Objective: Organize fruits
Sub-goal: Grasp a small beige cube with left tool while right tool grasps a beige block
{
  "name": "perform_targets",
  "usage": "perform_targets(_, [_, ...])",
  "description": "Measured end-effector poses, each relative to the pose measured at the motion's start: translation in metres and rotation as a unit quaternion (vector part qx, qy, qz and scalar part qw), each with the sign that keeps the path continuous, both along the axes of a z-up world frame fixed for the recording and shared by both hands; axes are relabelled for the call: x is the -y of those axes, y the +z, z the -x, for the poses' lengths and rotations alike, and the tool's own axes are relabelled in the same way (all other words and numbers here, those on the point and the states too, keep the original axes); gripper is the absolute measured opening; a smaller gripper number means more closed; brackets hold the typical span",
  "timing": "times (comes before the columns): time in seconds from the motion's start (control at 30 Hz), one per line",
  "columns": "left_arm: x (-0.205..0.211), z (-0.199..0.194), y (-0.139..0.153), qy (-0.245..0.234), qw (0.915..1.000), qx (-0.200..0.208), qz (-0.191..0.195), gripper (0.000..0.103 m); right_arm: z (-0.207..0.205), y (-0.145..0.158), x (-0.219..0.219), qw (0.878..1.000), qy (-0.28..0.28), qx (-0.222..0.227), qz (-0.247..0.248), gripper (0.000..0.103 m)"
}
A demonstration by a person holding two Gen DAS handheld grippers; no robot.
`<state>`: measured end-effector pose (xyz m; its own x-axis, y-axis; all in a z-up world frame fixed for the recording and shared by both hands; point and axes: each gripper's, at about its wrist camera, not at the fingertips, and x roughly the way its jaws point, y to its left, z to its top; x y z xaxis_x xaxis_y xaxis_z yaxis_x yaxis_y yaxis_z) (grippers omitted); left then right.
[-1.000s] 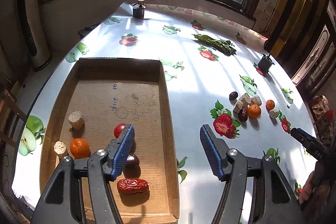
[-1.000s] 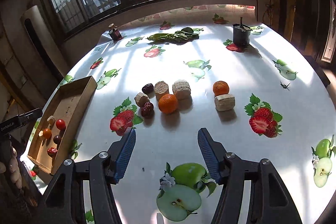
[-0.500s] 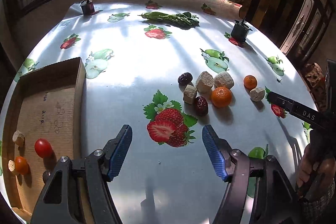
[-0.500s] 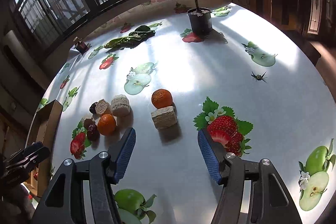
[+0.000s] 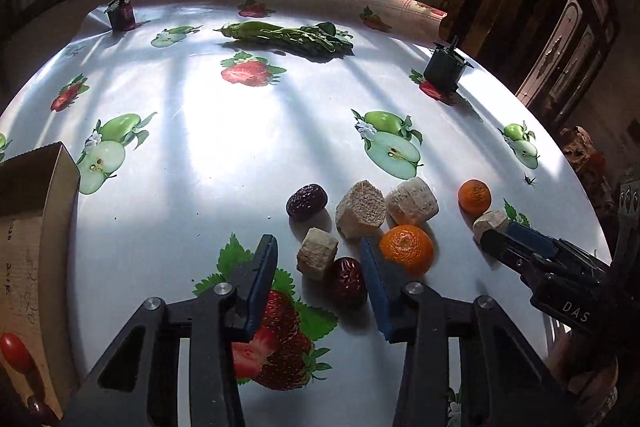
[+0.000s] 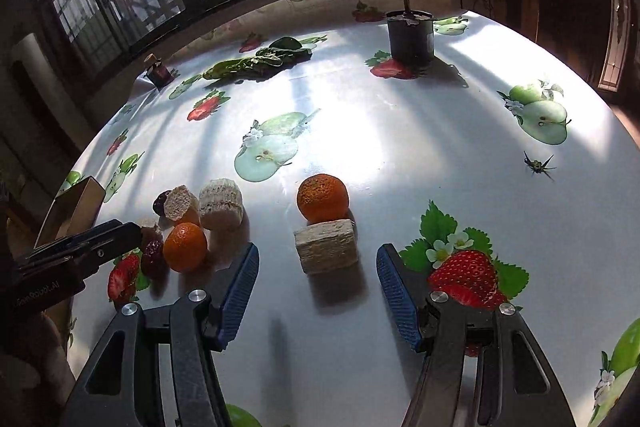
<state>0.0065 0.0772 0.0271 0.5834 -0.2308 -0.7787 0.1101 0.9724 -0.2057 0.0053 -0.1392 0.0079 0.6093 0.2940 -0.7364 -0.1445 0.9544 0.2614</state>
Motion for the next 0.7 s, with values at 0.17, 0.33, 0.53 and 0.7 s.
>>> perform_targets(0.17, [-0.009,-0.004,-0.01,0.001,0.9996,-0.002,0.027,0.025,0.0,-0.002,-0.002,1.0,-0.003,0.004,0.006,0.062])
perform_targets(0.33, [-0.008,-0.002,-0.015,-0.01,0.9996,0.007,0.025,0.024,-0.001,-0.004,-0.009,1.0,0.0,0.007,0.026,0.047])
perform_targets(0.53, [0.001,0.004,-0.016,-0.019,0.9994,0.025,-0.015,0.019,0.0,-0.005,-0.011,0.999,0.0,0.011,0.032,0.032])
perform_targets(0.7, [-0.005,0.005,-0.016,-0.008,0.9997,0.022,0.007,0.016,0.004,-0.003,-0.01,0.999,-0.003,0.021,0.032,0.032])
